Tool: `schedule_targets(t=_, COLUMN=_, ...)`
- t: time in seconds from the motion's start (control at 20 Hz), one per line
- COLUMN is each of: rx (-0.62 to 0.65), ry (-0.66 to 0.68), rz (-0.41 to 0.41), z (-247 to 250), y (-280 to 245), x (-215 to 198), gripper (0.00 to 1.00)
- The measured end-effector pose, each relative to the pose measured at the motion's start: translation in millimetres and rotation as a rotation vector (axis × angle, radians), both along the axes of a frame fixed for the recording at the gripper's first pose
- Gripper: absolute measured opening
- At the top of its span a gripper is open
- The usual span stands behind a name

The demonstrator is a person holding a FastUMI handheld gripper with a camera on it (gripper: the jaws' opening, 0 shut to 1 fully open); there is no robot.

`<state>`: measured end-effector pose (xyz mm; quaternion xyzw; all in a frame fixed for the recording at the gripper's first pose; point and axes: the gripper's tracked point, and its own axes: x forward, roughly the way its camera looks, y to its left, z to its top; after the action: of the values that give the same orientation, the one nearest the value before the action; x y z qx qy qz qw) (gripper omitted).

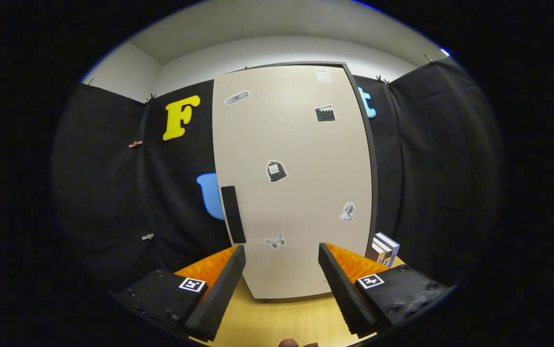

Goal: Open the shoe cabinet door, grab the shoes and put them into the shoe cabinet, then close the shoe cabinet door.

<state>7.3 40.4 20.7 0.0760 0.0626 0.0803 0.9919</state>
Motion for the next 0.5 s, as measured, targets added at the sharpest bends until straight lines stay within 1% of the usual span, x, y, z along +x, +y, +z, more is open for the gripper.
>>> schedule_targets(t=0.5, rx=0.003, ry=-0.005, rz=-0.003, z=1.5, y=-1.9, x=-0.4, gripper=0.98)
